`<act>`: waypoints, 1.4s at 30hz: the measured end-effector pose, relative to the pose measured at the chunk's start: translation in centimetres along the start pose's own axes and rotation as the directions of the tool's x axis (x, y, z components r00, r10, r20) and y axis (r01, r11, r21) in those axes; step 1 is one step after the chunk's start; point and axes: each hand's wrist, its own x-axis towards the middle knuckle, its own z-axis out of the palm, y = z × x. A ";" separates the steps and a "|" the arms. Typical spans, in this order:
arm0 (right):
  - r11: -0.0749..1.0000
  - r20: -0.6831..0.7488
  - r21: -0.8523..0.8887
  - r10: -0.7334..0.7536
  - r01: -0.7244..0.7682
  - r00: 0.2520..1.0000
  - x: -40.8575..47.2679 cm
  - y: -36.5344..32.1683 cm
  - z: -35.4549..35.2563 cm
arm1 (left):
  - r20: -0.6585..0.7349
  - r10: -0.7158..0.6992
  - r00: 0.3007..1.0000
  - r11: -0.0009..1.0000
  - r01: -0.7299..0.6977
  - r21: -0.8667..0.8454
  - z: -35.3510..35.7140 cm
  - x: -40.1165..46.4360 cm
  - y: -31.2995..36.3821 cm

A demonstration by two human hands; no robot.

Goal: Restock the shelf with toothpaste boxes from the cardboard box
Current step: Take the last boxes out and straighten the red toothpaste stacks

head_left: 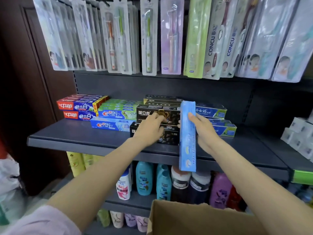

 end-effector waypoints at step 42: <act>0.554 0.490 -0.699 -0.091 0.453 0.867 9.4 -1.5 29.0 | -0.040 -0.456 0.889 0.649 0.302 -0.698 -12.6 -2.9 -27.6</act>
